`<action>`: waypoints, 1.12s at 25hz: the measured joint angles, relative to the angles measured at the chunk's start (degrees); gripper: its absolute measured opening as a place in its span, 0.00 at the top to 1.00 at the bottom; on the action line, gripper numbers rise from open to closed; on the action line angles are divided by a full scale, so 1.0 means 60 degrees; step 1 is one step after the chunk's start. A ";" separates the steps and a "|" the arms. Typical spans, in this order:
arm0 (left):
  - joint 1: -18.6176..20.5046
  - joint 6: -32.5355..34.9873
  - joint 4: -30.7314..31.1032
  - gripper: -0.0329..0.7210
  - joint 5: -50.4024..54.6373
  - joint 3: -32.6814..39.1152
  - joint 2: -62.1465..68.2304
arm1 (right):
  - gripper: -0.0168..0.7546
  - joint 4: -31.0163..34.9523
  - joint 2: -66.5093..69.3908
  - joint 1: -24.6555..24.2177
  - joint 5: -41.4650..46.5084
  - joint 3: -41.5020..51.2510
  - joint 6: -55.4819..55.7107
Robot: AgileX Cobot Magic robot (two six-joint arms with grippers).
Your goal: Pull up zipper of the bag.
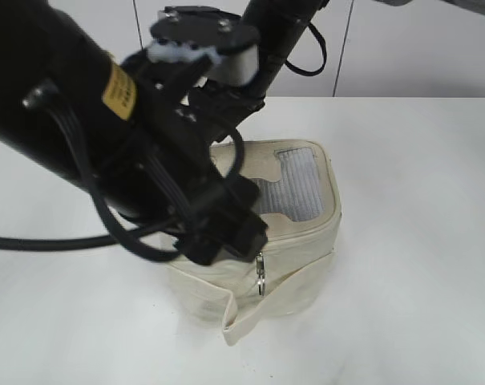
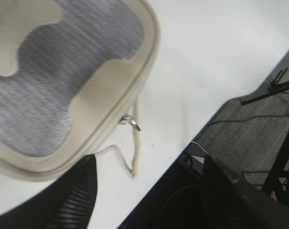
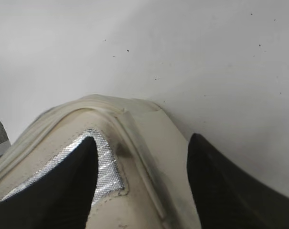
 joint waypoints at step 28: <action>0.3852 0.3391 0.0417 0.27 -0.0828 -0.3317 0.2442 | 0.39 -0.1386 -0.1810 -0.2815 -0.0009 0.0134 0.2411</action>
